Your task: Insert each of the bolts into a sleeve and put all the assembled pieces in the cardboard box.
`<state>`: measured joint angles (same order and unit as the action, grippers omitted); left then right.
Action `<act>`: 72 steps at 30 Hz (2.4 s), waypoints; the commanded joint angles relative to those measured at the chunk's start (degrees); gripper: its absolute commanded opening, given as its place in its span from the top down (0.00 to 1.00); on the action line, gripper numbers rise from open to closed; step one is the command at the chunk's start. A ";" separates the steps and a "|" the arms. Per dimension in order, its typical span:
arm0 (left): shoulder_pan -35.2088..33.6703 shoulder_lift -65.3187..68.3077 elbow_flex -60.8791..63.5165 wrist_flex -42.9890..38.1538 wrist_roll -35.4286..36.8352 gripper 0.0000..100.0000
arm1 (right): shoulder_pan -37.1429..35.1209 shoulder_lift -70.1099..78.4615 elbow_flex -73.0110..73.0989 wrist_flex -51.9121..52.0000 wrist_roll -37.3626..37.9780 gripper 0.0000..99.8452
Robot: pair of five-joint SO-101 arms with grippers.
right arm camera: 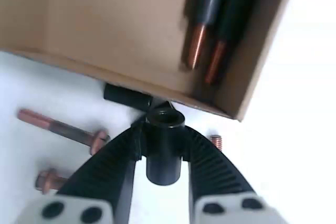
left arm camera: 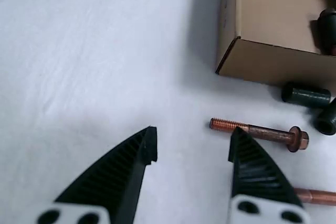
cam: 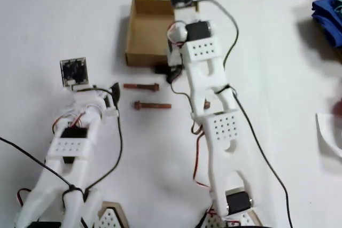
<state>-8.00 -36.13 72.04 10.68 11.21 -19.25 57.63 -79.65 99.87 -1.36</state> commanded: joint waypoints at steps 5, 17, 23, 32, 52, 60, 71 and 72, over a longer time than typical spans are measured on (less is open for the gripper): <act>0.00 -1.85 -0.48 -0.88 0.09 0.76 | -1.27 -13.93 -2.64 1.45 -4.40 0.98; 0.09 -1.85 -0.48 -0.97 0.09 0.76 | -1.45 -46.29 45.54 0.13 -12.22 0.98; 0.09 -1.85 -0.48 -1.05 0.09 0.76 | 0.13 -64.66 72.00 -17.19 -11.34 0.98; 4.92 -1.49 -0.31 -0.70 0.18 0.76 | 4.18 -91.30 117.54 -53.58 -10.55 0.98; 6.95 -1.32 -5.76 14.68 21.10 0.76 | 6.02 -108.70 139.34 -65.27 -10.55 0.98; 9.67 5.27 -20.00 34.02 28.84 0.76 | 6.02 -108.70 139.43 -65.36 -10.90 0.98; 16.00 42.73 -67.38 75.69 32.35 0.76 | 6.02 -108.70 141.63 -72.22 -10.90 0.98; 16.70 45.10 -71.25 79.30 32.35 0.76 | 6.02 -108.70 141.63 -72.22 -10.90 0.98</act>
<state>6.07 3.08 14.29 77.23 42.86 -13.63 -49.19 62.33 29.27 -12.53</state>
